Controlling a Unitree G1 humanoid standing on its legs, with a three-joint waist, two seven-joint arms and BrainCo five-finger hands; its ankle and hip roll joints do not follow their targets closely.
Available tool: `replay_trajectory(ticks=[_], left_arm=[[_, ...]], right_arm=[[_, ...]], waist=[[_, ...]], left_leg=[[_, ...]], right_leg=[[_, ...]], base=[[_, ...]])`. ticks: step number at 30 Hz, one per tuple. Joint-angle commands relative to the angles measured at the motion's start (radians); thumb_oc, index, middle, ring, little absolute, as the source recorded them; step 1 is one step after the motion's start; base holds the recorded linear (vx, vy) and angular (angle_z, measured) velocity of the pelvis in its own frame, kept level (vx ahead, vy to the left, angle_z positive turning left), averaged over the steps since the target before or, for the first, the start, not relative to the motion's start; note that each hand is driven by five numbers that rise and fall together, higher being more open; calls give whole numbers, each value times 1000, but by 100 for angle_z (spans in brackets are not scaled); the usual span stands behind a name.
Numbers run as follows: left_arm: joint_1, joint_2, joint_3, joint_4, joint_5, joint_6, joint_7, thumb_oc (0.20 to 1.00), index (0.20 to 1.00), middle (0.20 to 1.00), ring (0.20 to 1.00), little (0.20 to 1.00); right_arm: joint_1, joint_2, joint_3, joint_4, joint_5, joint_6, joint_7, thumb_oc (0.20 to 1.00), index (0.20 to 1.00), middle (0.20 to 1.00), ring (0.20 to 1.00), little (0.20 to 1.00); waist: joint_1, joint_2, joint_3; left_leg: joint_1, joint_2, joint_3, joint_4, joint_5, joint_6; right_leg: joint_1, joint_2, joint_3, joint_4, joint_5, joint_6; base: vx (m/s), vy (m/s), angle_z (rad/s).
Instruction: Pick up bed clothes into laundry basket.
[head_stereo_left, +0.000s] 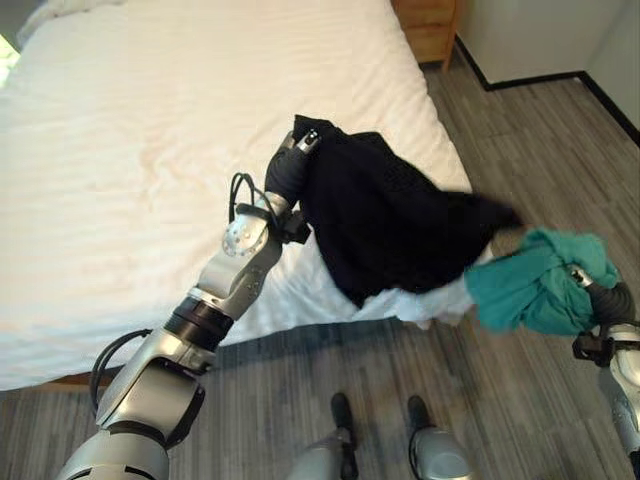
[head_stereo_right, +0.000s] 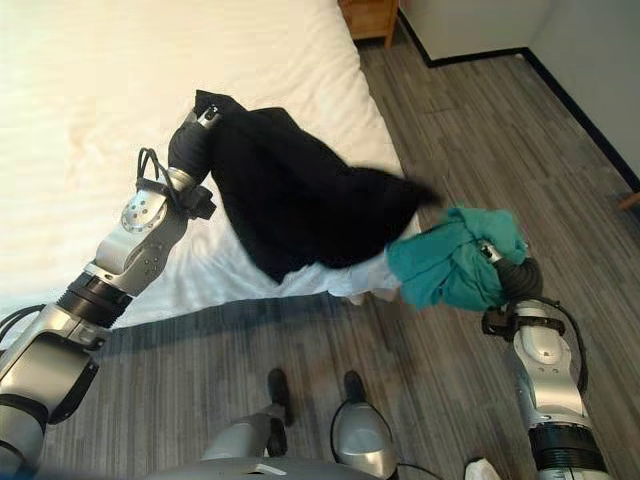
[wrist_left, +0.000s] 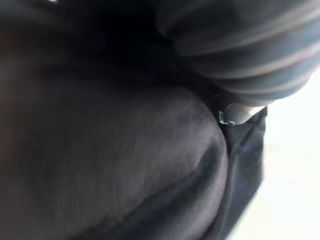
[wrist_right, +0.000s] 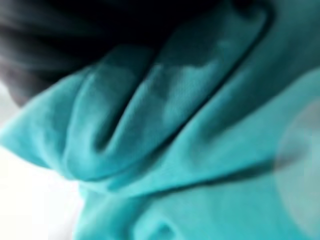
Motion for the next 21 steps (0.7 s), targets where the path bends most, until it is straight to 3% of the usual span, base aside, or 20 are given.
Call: replay_trajectory(ticks=[1, 4, 5, 6, 8, 9, 10, 16, 18, 21], left_arm=[[-10, -49, 97, -3, -88, -80, -34, 200, 200, 200, 200, 200], [243, -147, 188, -161, -79, -68, -67, 200, 200, 200, 200, 200], [251, -147, 189, -167, -78, -66, -67, 200, 200, 200, 200, 200], [403, -175, 237, -215, -50, -49, -92, 200, 200, 200, 200, 200], [544, -200, 282, -243, 13, -42, -100, 200, 200, 200, 200, 200], [550, -200, 283, -247, 15, -40, -99, 200, 200, 200, 200, 200], [683, -226, 327, -265, 19, -24, -126, 200, 200, 200, 200, 200], [760, -231, 383, -236, -4, -16, -138, 200, 200, 200, 200, 200], [723, -209, 377, -242, -6, -23, -145, 200, 200, 200, 200, 200], [679, -190, 355, -233, 43, -46, -129, 200, 200, 200, 200, 200]], right_arm=[[-35, -1, -45, -78, -29, -50, -19, 200, 200, 200, 200, 200], [-15, 67, -61, -177, -25, -59, -12, 200, 200, 200, 200, 200], [-9, 68, -60, -182, -26, -57, -13, 200, 200, 200, 200, 200], [17, 113, -72, -225, -1, -66, 12, 200, 200, 200, 200, 200], [32, 173, -84, -231, 57, -85, 40, 200, 200, 200, 200, 200], [36, 173, -82, -233, 58, -85, 41, 200, 200, 200, 200, 200], [57, 242, -95, -252, 122, -104, 68, 200, 200, 200, 200, 200], [117, 268, -88, -279, 147, -116, 78, 200, 200, 200, 200, 200], [134, 259, -118, -281, 156, -119, 66, 200, 200, 200, 200, 200], [119, 262, -118, -297, 148, -120, 59, 200, 200, 200, 200, 200]], waist=[[17, -40, -80], [35, -29, -111], [35, -29, -113], [43, -26, -124], [56, -23, -130], [56, -23, -133], [66, -15, -141], [49, -5, -140], [16, 4, -123], [-46, 13, -91]], left_leg=[[-25, 65, -59, 36, 7, -60], [16, 59, -53, 6, 19, -57], [19, 59, -53, 4, 20, -57], [36, 58, -49, 3, 14, -52], [45, 55, -45, 7, 7, -45], [47, 55, -45, 7, 6, -45], [55, 52, -39, 5, -2, -38], [69, 43, -8, -6, -20, -25], [62, 43, 25, -5, -32, -21], [66, 56, 129, -25, -35, -22]], right_leg=[[35, -9, -33, 44, -43, -7], [76, -3, -38, 42, -57, -19], [78, -3, -38, 42, -57, -20], [91, -3, -37, 41, -60, -25], [98, -3, -36, 39, -57, -28], [99, -4, -35, 39, -57, -28], [105, -9, -31, 29, -52, -27], [94, -31, -9, 29, -43, -9], [54, -38, 31, 50, -31, 4], [-36, -35, 93, 67, 28, 37]], base=[[47, -50, 3], [21, -50, 6], [22, -51, 5], [20, -39, 5], [21, -29, -2], [34, 9, -7], [28, 13, -6], [15, 59, 1], [-47, 132, -31], [-106, 173, -63]])
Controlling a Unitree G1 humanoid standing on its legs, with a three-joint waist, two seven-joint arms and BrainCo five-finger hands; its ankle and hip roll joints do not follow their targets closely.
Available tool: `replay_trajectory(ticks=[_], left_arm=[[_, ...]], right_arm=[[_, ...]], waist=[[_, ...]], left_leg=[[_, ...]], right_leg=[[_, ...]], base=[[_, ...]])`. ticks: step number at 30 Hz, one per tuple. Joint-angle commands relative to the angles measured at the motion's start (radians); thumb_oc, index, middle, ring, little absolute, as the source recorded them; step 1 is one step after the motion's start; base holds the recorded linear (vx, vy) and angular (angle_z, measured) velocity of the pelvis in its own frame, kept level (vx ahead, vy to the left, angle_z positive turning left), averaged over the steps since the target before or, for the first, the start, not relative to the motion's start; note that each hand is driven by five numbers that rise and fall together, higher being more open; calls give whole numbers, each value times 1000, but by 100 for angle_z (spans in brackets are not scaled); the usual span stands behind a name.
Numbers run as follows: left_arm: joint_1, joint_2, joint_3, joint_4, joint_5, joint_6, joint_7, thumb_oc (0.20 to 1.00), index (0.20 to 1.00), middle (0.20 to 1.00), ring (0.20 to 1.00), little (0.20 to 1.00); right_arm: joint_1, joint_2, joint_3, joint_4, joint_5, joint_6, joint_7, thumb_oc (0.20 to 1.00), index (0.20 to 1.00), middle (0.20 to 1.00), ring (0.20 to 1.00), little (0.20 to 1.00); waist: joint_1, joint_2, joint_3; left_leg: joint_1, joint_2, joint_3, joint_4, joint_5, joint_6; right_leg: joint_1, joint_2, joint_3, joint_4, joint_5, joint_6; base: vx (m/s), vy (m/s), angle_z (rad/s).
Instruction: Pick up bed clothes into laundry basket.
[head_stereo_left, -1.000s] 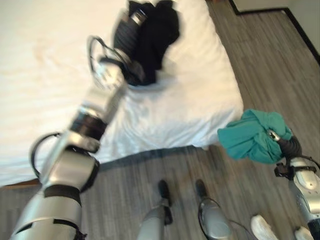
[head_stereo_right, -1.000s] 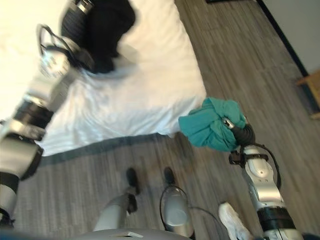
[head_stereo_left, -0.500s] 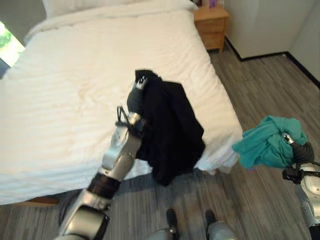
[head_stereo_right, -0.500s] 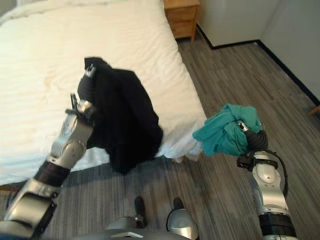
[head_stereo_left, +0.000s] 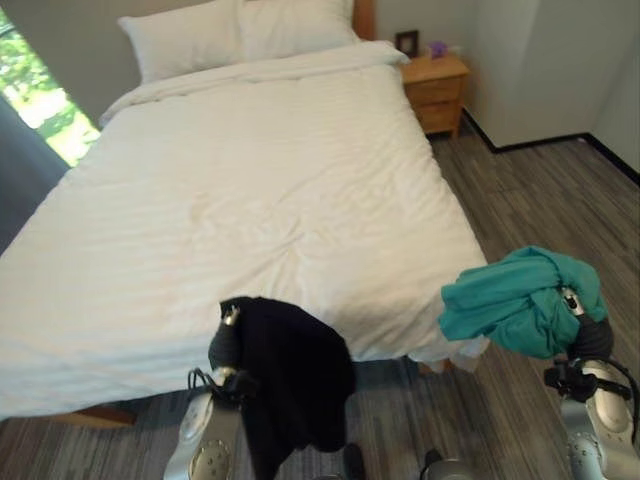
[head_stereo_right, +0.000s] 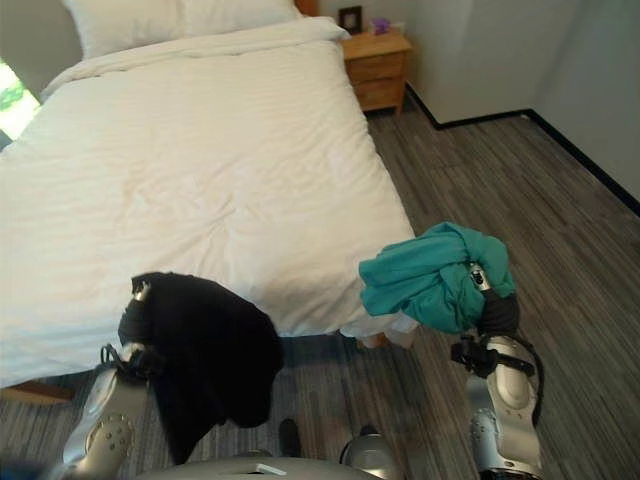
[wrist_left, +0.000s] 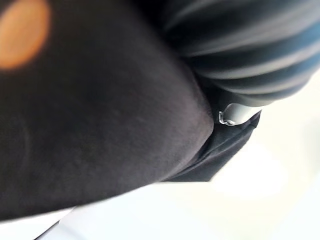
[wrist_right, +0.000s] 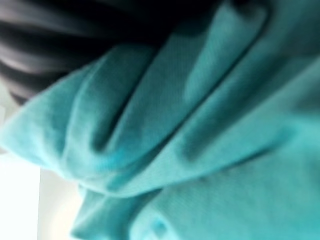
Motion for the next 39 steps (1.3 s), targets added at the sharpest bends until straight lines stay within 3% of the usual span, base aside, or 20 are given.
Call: replay_trajectory(ticks=[1, 2, 4, 6, 8, 9, 11, 12, 13, 14, 15, 16, 17, 18, 21, 22, 26, 27, 31, 39], left_arm=[[-142, 42, -8, -61, 60, -101, -17, 200, 200, 200, 200, 200], [-183, 57, 7, -46, 73, -101, 14, 200, 200, 200, 200, 200], [-195, 64, 23, -53, 88, -107, 26, 200, 200, 200, 200, 200], [-148, 58, 85, -122, 78, -125, 31, 200, 200, 200, 200, 200], [-105, 51, 134, -140, 74, -123, 43, 200, 200, 200, 200, 200], [-86, 43, 151, -134, 76, -124, 45, 200, 200, 200, 200, 200], [-65, 40, 153, -134, 79, -122, 46, 200, 200, 200, 200, 200], [-37, 27, 167, -90, 66, -124, 43, 200, 200, 200, 200, 200], [-39, 20, 163, -66, 80, -130, 51, 200, 200, 200, 200, 200], [-37, 14, 159, -67, 102, -135, 60, 200, 200, 200, 200, 200], [-6, 7, 172, -77, 129, -142, 68, 200, 200, 200, 200, 200], [0, -9, 176, -77, 128, -141, 69, 200, 200, 200, 200, 200], [0, -9, 176, -77, 129, -141, 69, 200, 200, 200, 200, 200], [6, -24, 174, -86, 128, -139, 60, 200, 200, 200, 200, 200], [12, -39, 170, -81, 115, -136, 24, 200, 200, 200, 200, 200], [-9, -37, 155, -73, 132, -146, 35, 200, 200, 200, 200, 200], [-40, -34, 151, -60, 136, -155, 50, 200, 200, 200, 200, 200], [-71, -34, 148, -50, 119, -165, 54, 200, 200, 200, 200, 200], [-82, -46, 139, -23, 122, -170, 63, 200, 200, 200, 200, 200], [-65, -50, 97, -22, 160, -154, 51, 200, 200, 200, 200, 200]], right_arm=[[-89, -60, -4, -69, -6, -99, -20, 200, 200, 200, 200, 200], [-112, -65, 16, -95, -7, -96, -38, 200, 200, 200, 200, 200], [-127, -62, 32, -87, -2, -91, -43, 200, 200, 200, 200, 200], [-182, -52, 58, -53, -26, -83, -83, 200, 200, 200, 200, 200], [-222, -55, 78, -34, -22, -84, -100, 200, 200, 200, 200, 200], [-237, -58, 96, -28, -4, -86, -90, 200, 200, 200, 200, 200], [-236, -61, 105, -31, 2, -83, -79, 200, 200, 200, 200, 200], [-226, -88, 92, -45, 17, -84, -56, 200, 200, 200, 200, 200], [-238, -125, 110, -48, 33, -84, -48, 200, 200, 200, 200, 200], [-261, -145, 127, -38, 26, -84, -40, 200, 200, 200, 200, 200], [-287, -159, 161, -21, 19, -84, -31, 200, 200, 200, 200, 200], [-294, -161, 170, -9, 28, -77, -24, 200, 200, 200, 200, 200], [-295, -162, 170, -8, 28, -78, -24, 200, 200, 200, 200, 200], [-287, -161, 165, 7, 23, -80, -17, 200, 200, 200, 200, 200], [-237, -167, 139, 2, -16, -70, 13, 200, 200, 200, 200, 200], [-225, -165, 143, 13, -51, -69, 6, 200, 200, 200, 200, 200], [-224, -148, 166, 34, -80, -49, 2, 200, 200, 200, 200, 200], [-189, -114, 154, 48, -81, -48, -10, 200, 200, 200, 200, 200], [-161, -104, 159, 33, -101, -40, 7, 200, 200, 200, 200, 200], [-184, -94, 142, 38, -79, -60, -6, 200, 200, 200, 200, 200]], waist=[[-50, -12, 37], [-39, 7, 63], [-44, 6, 62], [10, -27, 33], [60, -55, 14], [68, -69, 11], [76, -72, 11], [69, -92, 17], [95, -115, 50], [117, -122, 63], [167, -132, 67], [180, -141, 68], [181, -142, 67], [189, -148, 65], [167, -147, 42], [169, -134, 42], [144, -102, 27], [111, -87, 7], [70, -66, -31], [60, -70, -60]], left_leg=[[-30, 85, 97, 38, -35, -29], [-38, 125, 191, 34, -16, -34], [-22, 129, 233, 19, -16, -38], [-10, 166, 377, 21, -7, -33], [-8, 203, 463, 23, 19, -59], [-14, 247, 517, 33, 47, -94], [-22, 281, 532, 49, 68, -119], [-34, 362, 537, 92, 122, -160], [-61, 392, 403, 199, 108, -184], [-83, 361, 263, 240, 88, -175], [-102, 266, 28, 273, 70, -126], [-99, 226, -40, 281, 10, -108], [-102, 226, -38, 281, 11, -107], [-107, 186, -87, 289, -9, -98], [-92, 144, -56, 249, -27, -83], [-91, 82, -96, 226, -52, -72], [-11, 76, -79, 139, -50, -59], [23, 70, -69, 102, -46, -54], [73, 55, -59, 57, -52, -43], [96, 42, -77, 51, -74, -29]], right_leg=[[-48, -72, -108, -19, 122, 28], [-62, -144, -365, 108, 73, 8], [-37, -172, -420, 223, 9, 6], [18, -264, -551, 304, 39, 2], [72, -285, -663, 174, 39, 9], [87, -248, -669, 53, 40, 12], [101, -205, -633, -9, 37, 10], [110, -141, -614, -29, 7, -10], [126, -94, -567, -51, -17, -42], [129, -78, -536, -65, -12, -46], [99, -60, -460, -73, 25, -57], [93, -47, -400, -75, 27, -58], [89, -48, -398, -76, 30, -58], [99, -28, -354, -93, 34, -65], [106, -4, -315, -111, 48, -74], [100, 9, -287, -103, 56, -72], [93, 25, -250, -103, 68, -65], [100, 24, -236, -101, 62, -68], [120, 19, -229, -109, 56, -65], [146, 19, -220, -116, 53, -63]], base=[[-335, 186, -199], [-294, 130, -236], [-162, 37, -257], [-237, -170, -173], [-280, -347, -256], [-224, -498, -263], [-64, -472, -148], [18, -683, -72], [-12, -773, -79], [-96, -444, -100], [-36, -232, -126], [-11, -132, -241], [83, -172, -250], [76, -158, -207], [109, -116, -51], [69, -30, -42], [8, 32, -88], [21, 77, -54], [44, 44, -18], [1, 21, 4]])
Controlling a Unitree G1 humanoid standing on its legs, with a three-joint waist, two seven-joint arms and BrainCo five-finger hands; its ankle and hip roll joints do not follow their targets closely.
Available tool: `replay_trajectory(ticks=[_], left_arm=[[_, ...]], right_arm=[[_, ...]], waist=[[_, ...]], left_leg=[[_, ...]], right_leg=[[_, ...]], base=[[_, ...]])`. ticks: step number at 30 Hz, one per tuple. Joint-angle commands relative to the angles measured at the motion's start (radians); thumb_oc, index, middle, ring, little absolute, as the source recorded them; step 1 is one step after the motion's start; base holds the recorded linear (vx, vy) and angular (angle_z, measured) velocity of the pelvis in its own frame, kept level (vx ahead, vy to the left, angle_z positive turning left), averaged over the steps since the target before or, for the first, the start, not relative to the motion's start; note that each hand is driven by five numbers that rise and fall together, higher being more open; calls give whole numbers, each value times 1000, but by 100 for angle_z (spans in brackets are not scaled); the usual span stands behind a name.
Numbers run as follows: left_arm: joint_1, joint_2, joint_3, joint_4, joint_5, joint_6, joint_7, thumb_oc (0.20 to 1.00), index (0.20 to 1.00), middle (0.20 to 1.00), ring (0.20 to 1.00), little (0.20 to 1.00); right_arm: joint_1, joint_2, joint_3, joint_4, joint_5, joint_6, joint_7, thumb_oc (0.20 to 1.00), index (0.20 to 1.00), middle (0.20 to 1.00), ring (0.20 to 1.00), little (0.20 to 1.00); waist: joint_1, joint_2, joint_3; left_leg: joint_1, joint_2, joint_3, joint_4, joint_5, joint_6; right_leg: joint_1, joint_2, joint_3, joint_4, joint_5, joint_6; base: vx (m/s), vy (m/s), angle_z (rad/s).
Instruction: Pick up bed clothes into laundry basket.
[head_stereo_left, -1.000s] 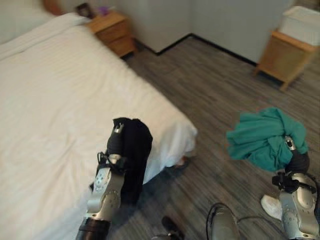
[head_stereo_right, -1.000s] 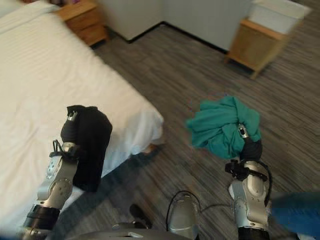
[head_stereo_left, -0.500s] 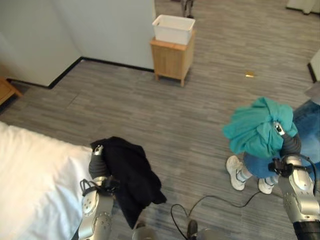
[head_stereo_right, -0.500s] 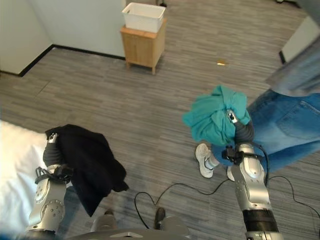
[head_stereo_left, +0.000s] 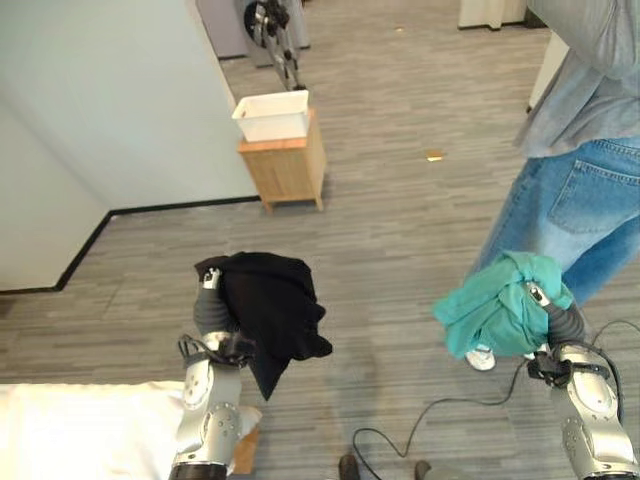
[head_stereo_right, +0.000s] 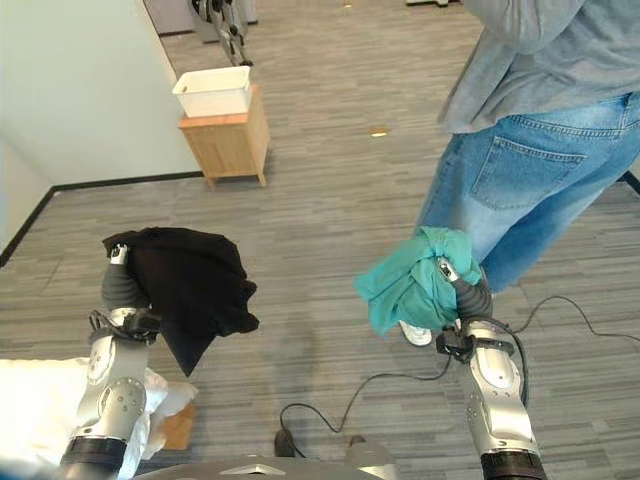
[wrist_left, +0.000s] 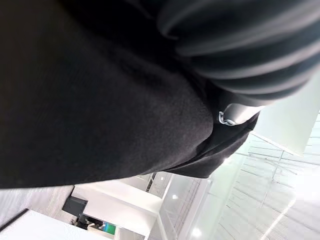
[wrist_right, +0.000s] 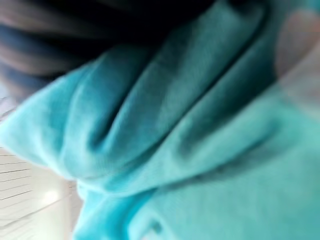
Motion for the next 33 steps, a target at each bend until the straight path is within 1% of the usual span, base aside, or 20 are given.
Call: replay_trajectory(ticks=[1, 2, 3, 7, 10, 15, 18, 22, 23, 26, 29, 31, 32, 33], left_arm=[[-11, 47, 14, -29, 40, -62, -23, 200, 200, 200, 200, 200], [-3, 47, 16, -29, 43, -61, -24, 200, 200, 200, 200, 200], [25, 148, -14, -27, 304, 8, -3, 200, 200, 200, 200, 200], [19, 147, -10, 2, 311, 15, -4, 200, 200, 200, 200, 200], [20, 151, -5, 16, 331, 16, -1, 200, 200, 200, 200, 200], [-24, 191, 29, 8, 387, 6, 36, 200, 200, 200, 200, 200], [-38, 194, 46, 5, 395, -1, 61, 200, 200, 200, 200, 200], [-8, 187, 80, -5, 394, -3, 70, 200, 200, 200, 200, 200], [-6, 186, 81, -6, 395, -3, 70, 200, 200, 200, 200, 200], [48, 185, 137, -10, 406, -1, 81, 200, 200, 200, 200, 200], [72, 189, 165, -17, 413, -1, 90, 200, 200, 200, 200, 200], [80, 186, 175, -26, 413, -4, 91, 200, 200, 200, 200, 200], [79, 185, 176, -30, 411, -4, 93, 200, 200, 200, 200, 200], [74, 185, 176, -28, 410, -3, 91, 200, 200, 200, 200, 200]], right_arm=[[-60, -1, -22, -44, 12, -79, 2, 200, 200, 200, 200, 200], [-54, 3, -24, -44, 13, -79, 4, 200, 200, 200, 200, 200], [96, 28, -90, 12, 30, -44, 18, 200, 200, 200, 200, 200], [97, 10, -70, 40, -15, -17, 27, 200, 200, 200, 200, 200], [87, 0, -76, 67, -18, -10, 31, 200, 200, 200, 200, 200], [30, -57, -88, 63, -79, -4, 6, 200, 200, 200, 200, 200], [0, -58, -69, 43, -84, -11, -2, 200, 200, 200, 200, 200], [-12, -62, -39, 17, -101, 3, 16, 200, 200, 200, 200, 200], [-12, -62, -38, 18, -101, 2, 16, 200, 200, 200, 200, 200], [-16, -54, -22, -8, -103, 9, 27, 200, 200, 200, 200, 200], [-21, -51, -22, -7, -102, 11, 25, 200, 200, 200, 200, 200], [-21, -48, -23, 1, -109, 13, 22, 200, 200, 200, 200, 200], [-20, -46, -19, 2, -113, 12, 22, 200, 200, 200, 200, 200], [-21, -44, -16, 8, -120, 13, 23, 200, 200, 200, 200, 200]], waist=[[12, -65, -51], [13, -66, -53], [77, -91, 9], [80, -95, 3], [87, -100, -5], [101, -103, -19], [112, -106, -18], [132, -114, -15], [130, -114, -15], [147, -119, -7], [156, -121, 3], [161, -121, 12], [162, -120, 16], [164, -119, 24]], left_leg=[[12, 19, 12, 69, -79, -15], [13, 18, 10, 70, -79, -13], [-20, 43, 1, 143, -86, -48], [-1, 38, 9, 131, -96, -36], [11, 29, 12, 115, -100, -29], [28, 16, 9, 75, -91, -19], [25, 14, 4, 85, -96, -17], [24, 12, -6, 91, -102, -17], [24, 12, -6, 91, -102, -17], [10, 8, -8, 102, -109, -15], [-5, 2, -4, 115, -118, -10], [-8, -5, -3, 127, -131, -2], [-7, -7, -2, 133, -141, 6], [-7, -10, -1, 143, -151, 16]], right_leg=[[-31, -27, 2, -11, 1, 25], [-30, -27, 2, -10, 1, 25], [-9, -112, -137, 49, -8, 64], [-13, -113, -121, 54, -12, 65], [-11, -115, -112, 54, -15, 70], [-17, -122, -109, 66, -19, 80], [-17, -123, -113, 70, -23, 79], [-2, -123, -123, 48, -20, 78], [0, -123, -123, 47, -19, 78], [3, -126, -131, 24, -7, 84], [-5, -136, -128, 24, 1, 90], [-10, -146, -126, 40, 0, 96], [-17, -155, -123, 69, -3, 101], [-42, -167, -119, 132, -2, 109]], base=[[19, 11, 20], [18, 3, 15], [0, 0, 0], [24, 34, 9], [51, 34, -5], [27, 17, -2], [9, -2, 1], [29, -4, 2], [36, 2, 4], [34, 33, 5], [20, 63, 3], [55, 92, 0], [74, 111, -1], [80, 115, -5]])
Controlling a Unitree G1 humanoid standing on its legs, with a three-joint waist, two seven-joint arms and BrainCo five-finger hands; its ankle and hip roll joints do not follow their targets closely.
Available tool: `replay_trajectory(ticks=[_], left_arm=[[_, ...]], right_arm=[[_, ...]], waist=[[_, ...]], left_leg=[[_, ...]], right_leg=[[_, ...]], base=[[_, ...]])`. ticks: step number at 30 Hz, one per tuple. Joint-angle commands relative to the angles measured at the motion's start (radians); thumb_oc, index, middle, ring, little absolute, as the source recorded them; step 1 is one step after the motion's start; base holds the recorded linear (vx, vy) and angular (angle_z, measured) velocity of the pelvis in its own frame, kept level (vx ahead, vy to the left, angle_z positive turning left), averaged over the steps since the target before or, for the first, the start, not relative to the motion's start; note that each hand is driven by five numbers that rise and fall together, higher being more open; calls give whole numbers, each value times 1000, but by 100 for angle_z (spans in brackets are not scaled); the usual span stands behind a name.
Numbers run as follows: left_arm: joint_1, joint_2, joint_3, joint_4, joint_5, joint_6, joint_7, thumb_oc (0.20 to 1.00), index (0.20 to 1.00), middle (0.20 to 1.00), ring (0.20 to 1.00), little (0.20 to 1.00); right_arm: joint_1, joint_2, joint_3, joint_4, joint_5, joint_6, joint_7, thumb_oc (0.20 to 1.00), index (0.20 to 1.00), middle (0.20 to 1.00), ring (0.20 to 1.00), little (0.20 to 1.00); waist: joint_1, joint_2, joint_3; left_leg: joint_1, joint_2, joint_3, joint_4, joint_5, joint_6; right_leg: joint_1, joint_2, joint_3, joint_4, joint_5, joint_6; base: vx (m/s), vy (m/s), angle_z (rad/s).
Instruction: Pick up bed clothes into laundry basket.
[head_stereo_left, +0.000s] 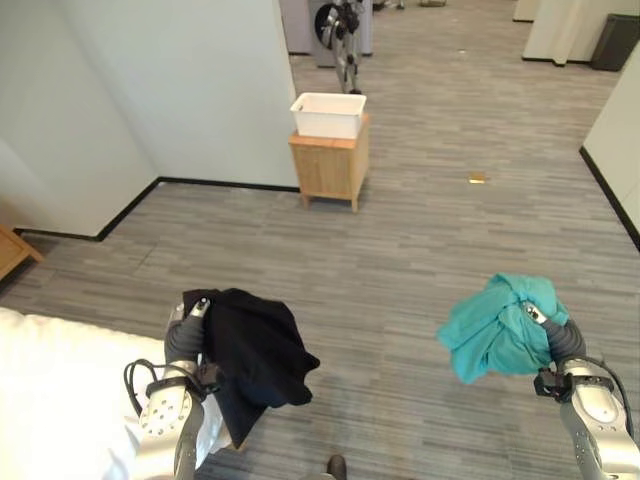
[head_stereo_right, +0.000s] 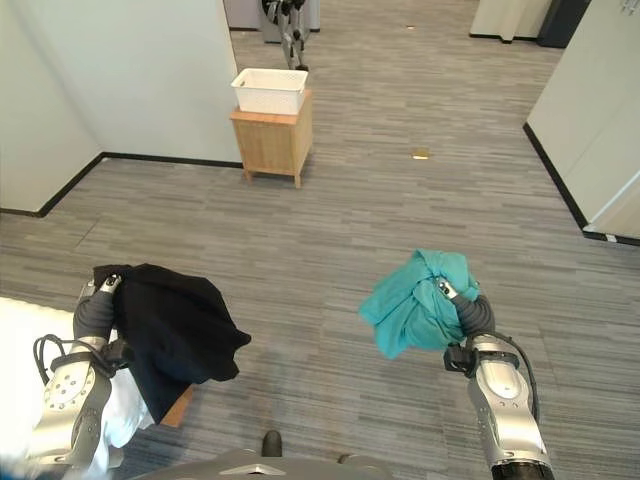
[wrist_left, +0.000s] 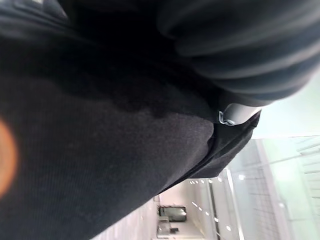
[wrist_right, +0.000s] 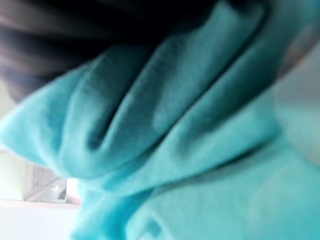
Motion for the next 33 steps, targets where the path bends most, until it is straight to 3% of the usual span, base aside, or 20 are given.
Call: replay_trajectory(ticks=[1, 4, 6, 8, 12, 13, 15, 17, 19, 20, 22, 23, 24, 25, 26, 28, 29, 30, 31, 33], left_arm=[[-50, 70, 52, -78, 17, -76, 3, 200, 200, 200, 200, 200], [-81, 93, 33, -82, 18, -72, 8, 200, 200, 200, 200, 200], [-113, 103, 12, -79, 22, -69, 11, 200, 200, 200, 200, 200], [-140, 112, 2, -71, 22, -72, 17, 200, 200, 200, 200, 200], [-162, 110, 4, -59, 8, -82, 28, 200, 200, 200, 200, 200], [-162, 110, 4, -58, 7, -82, 28, 200, 200, 200, 200, 200], [-166, 106, 3, -38, 6, -81, 21, 200, 200, 200, 200, 200], [-150, 98, -1, -43, -2, -84, 8, 200, 200, 200, 200, 200], [-136, 73, -3, -54, -15, -83, -5, 200, 200, 200, 200, 200], [-118, 63, 0, -57, -12, -78, -8, 200, 200, 200, 200, 200], [-104, 50, -2, -52, -26, -62, -10, 200, 200, 200, 200, 200], [-100, 54, -2, -64, -39, -52, -19, 200, 200, 200, 200, 200], [-101, 55, -2, -65, -39, -51, -19, 200, 200, 200, 200, 200], [-119, 59, -17, -79, -60, -58, -21, 200, 200, 200, 200, 200], [-122, 60, -17, -78, -60, -58, -21, 200, 200, 200, 200, 200], [-169, 56, -52, -63, -72, -56, -13, 200, 200, 200, 200, 200], [-172, 56, -53, -61, -72, -57, -13, 200, 200, 200, 200, 200], [-186, 51, -77, -43, -91, -60, -21, 200, 200, 200, 200, 200], [-187, 51, -78, -42, -91, -60, -21, 200, 200, 200, 200, 200], [-192, 42, -99, -22, -86, -62, -20, 200, 200, 200, 200, 200]], right_arm=[[-84, -14, 0, -44, -14, -54, 1, 200, 200, 200, 200, 200], [-90, -12, 14, -52, -19, -54, -2, 200, 200, 200, 200, 200], [-99, -2, 24, -50, -24, -50, -10, 200, 200, 200, 200, 200], [-91, 1, 16, -50, -23, -47, -12, 200, 200, 200, 200, 200], [-55, 8, -19, -41, 5, -63, -32, 200, 200, 200, 200, 200], [-54, 8, -18, -41, 5, -64, -32, 200, 200, 200, 200, 200], [-24, 12, -48, -32, 8, -66, -40, 200, 200, 200, 200, 200], [0, 7, -70, -37, 3, -63, -39, 200, 200, 200, 200, 200], [10, 7, -82, -31, 16, -70, -38, 200, 200, 200, 200, 200], [13, 5, -83, -27, 22, -71, -38, 200, 200, 200, 200, 200], [7, -14, -76, -18, 45, -78, -36, 200, 200, 200, 200, 200], [6, -25, -74, -28, 64, -79, -42, 200, 200, 200, 200, 200], [6, -24, -75, -28, 65, -79, -42, 200, 200, 200, 200, 200], [-14, -38, -71, -10, 90, -100, -58, 200, 200, 200, 200, 200], [-17, -38, -71, -7, 90, -101, -58, 200, 200, 200, 200, 200], [-43, -54, -56, -12, 92, -92, -72, 200, 200, 200, 200, 200], [-43, -55, -58, -12, 92, -92, -72, 200, 200, 200, 200, 200], [-42, -61, -63, -34, 94, -92, -60, 200, 200, 200, 200, 200], [-41, -60, -64, -35, 94, -92, -60, 200, 200, 200, 200, 200], [-49, -62, -47, -37, 73, -93, -51, 200, 200, 200, 200, 200]], waist=[[5, -46, 24], [-6, -41, 73], [-18, -28, 99], [-46, -27, 114], [-111, -47, 110], [-112, -41, 109], [-153, -49, 102], [-170, -40, 94], [-172, -36, 75], [-173, -21, 67], [-171, -32, 62], [-163, -47, 77], [-167, -49, 76], [-120, -82, 126], [-122, -77, 129], [-81, -87, 153], [-80, -87, 154], [-61, -79, 147], [-60, -84, 145], [-23, -62, 127]], left_leg=[[-11, -6, 21, 147, -156, 23], [5, -12, 32, 169, -184, 53], [37, -4, 45, 172, -202, 64], [79, 7, 46, 163, -225, 53], [165, 16, 14, 143, -279, 5], [168, 23, 14, 141, -281, 3], [249, 53, -6, 118, -300, -35], [280, 76, -25, 121, -306, -52], [286, 105, -36, 201, -255, -83], [268, 142, -32, 290, -194, -106], [150, 199, -44, 669, 44, -115], [45, 209, -43, 831, 88, -111], [32, 208, -49, 843, 89, -111], [-130, 194, -87, 1044, 51, -62], [-135, 199, -92, 1055, 45, -62], [-307, 210, -36, 974, 8, -72], [-305, 209, -35, 973, 7, -72], [-344, 191, 9, 788, 10, -91], [-342, 186, 14, 778, 19, -89], [-353, 97, 34, 485, 35, -72]], right_leg=[[-40, -158, -70, 127, 76, 103], [-163, -192, -69, 375, 203, 126], [-233, -197, -89, 479, 216, 125], [-313, -177, -89, 458, 182, 121], [-373, -143, -64, 143, 167, 111], [-361, -136, -70, 126, 173, 111], [-401, -101, -48, -84, 248, 133], [-399, -103, -56, -80, 276, 142], [-375, -102, -80, -35, 288, 124], [-361, -74, -100, -12, 256, 97], [-279, -26, -99, 18, 195, 12], [-229, -8, -100, 15, 168, -28], [-233, -10, -104, 12, 172, -31], [-155, 9, -94, 4, 120, -75], [-155, 14, -98, 5, 119, -76], [-62, 21, -88, -25, 90, -76], [-60, 21, -87, -27, 90, -76], [-12, 19, -79, -46, 69, -64], [-14, 13, -78, -48, 73, -64], [50, 40, -40, -49, 21, -56]], base=[[50, 120, -10], [32, 141, -12], [142, 109, -27], [275, -20, -21], [353, -129, 0], [488, -189, 16], [592, -243, 41], [451, -215, 37], [468, -262, 76], [480, -325, 52], [505, -484, 2], [316, -401, 1], [307, -469, 3], [164, -276, -5], [443, -430, -7], [388, -195, 4], [456, -39, 15], [316, 1, 5], [634, 43, 12], [491, 61, 11]])
